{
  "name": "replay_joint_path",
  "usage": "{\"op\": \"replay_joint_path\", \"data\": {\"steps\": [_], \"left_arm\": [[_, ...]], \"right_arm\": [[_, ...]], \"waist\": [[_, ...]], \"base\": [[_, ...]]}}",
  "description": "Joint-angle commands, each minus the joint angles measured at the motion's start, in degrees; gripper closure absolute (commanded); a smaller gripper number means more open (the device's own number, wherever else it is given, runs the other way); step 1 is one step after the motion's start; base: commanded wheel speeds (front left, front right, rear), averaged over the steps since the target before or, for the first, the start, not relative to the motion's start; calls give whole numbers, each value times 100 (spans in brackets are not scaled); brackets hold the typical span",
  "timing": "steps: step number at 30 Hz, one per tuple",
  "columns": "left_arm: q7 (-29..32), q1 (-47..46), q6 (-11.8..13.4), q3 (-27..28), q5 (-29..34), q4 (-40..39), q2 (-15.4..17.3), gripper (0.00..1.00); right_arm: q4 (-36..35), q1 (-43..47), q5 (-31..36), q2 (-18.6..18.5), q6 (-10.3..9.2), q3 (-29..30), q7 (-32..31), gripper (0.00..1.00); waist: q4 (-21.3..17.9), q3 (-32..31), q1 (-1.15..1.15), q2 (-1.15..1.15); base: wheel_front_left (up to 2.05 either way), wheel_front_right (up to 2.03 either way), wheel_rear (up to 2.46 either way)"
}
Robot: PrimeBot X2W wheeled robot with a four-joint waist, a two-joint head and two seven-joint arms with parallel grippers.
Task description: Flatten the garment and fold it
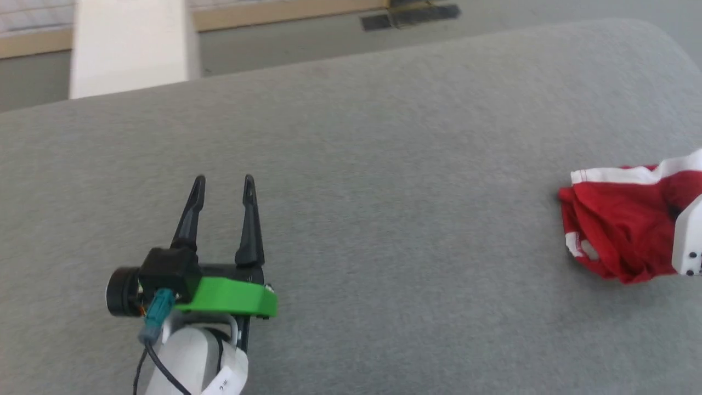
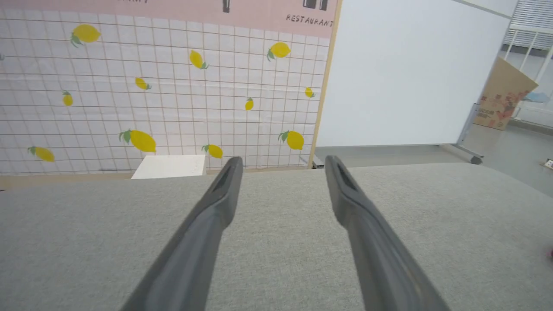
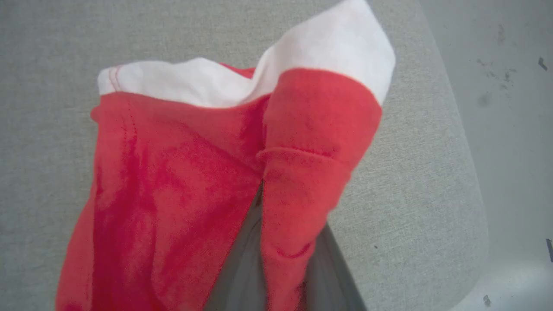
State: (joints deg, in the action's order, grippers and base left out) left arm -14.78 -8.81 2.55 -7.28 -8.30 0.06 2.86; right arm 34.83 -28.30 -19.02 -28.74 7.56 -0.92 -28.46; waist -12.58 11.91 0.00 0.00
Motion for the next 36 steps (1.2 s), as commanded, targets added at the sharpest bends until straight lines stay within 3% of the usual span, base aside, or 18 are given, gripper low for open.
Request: {"op": "replay_joint_path", "data": {"steps": [1, 9, 16, 22, 23, 24, 30, 36], "left_arm": [[-22, -123, -38, 33, 88, -21, 15, 0], [-22, -458, -132, 47, 403, -75, 173, 0], [-22, -730, -140, 5, 584, -137, 309, 0], [-22, -748, -90, 10, 586, -159, 315, 0], [-22, -732, -82, 14, 567, -155, 306, 0], [-22, -713, -72, 16, 546, -150, 293, 0], [-22, -547, -36, 55, 335, -96, 186, 0], [-22, -203, -43, 88, 77, 134, 82, 0]], "right_arm": [[111, -210, 14, 16, -8, -18, 231, 100], [957, -1050, 277, -105, -8, -275, 1376, 100], [1746, -1825, 684, -258, -8, -335, 2275, 100], [2444, -2150, 824, -242, -8, -248, 2611, 100], [2570, -2174, 859, -253, -8, -227, 2650, 37], [2681, -2188, 903, -278, -8, -215, 2691, 0], [2871, -2152, 887, -352, -8, -90, 3305, 0], [2476, -1739, 466, -176, -8, -249, 4005, 0]], "waist": [[-581, 531, 0, 0], [-824, 1153, 0, 0], [-713, 1558, 0, 0], [-560, 1571, 0, 0], [-528, 1535, 0, 0], [-493, 1488, 0, 0], [-273, 1033, 0, 0], [30, 322, 0, 0]], "base": [[0, 0, 0], [0, 0, 0], [0, 0, 0], [0, 0, 0], [0, 0, 0], [0, 0, 0], [0, 0, 0], [0, 0, 0]]}}
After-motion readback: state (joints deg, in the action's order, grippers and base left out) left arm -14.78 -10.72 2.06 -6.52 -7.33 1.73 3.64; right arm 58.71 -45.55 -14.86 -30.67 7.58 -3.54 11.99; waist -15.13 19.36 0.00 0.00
